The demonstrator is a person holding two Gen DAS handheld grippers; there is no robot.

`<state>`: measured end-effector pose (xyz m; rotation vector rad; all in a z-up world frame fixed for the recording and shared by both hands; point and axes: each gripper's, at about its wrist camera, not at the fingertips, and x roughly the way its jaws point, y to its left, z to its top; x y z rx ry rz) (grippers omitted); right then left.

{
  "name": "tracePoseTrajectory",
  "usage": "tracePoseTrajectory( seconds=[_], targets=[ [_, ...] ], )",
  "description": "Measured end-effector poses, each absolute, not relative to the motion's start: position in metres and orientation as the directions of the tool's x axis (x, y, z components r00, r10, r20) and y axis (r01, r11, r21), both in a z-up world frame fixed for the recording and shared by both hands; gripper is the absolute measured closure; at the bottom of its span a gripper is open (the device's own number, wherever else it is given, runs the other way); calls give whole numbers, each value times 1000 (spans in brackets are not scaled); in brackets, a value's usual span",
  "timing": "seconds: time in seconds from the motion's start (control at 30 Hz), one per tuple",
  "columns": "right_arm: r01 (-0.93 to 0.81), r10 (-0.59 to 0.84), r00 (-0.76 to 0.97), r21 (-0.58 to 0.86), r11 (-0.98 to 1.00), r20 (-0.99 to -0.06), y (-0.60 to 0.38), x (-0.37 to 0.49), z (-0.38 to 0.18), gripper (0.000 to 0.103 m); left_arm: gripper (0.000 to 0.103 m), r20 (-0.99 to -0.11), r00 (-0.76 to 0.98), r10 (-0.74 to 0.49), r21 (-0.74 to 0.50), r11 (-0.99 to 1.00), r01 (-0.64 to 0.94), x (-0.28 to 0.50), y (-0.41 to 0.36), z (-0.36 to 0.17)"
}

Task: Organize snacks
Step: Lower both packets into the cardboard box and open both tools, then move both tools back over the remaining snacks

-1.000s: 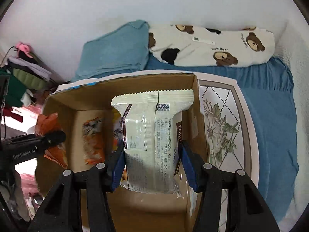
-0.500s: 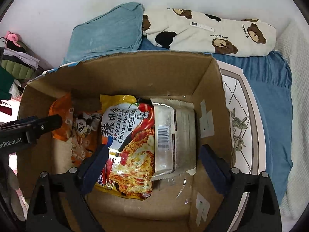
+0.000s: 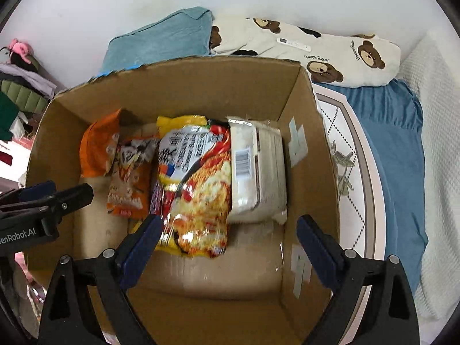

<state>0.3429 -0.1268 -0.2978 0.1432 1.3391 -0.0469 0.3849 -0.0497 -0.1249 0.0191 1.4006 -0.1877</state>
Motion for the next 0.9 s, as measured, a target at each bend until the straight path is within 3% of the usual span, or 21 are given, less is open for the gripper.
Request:
tracePoseTrajectory(
  seconds=[0.9],
  targets=[
    [129, 12, 531, 95, 987, -847, -117, 184, -196, 6, 12, -852, 511, -117, -30, 984, 175, 224, -24, -33]
  ],
)
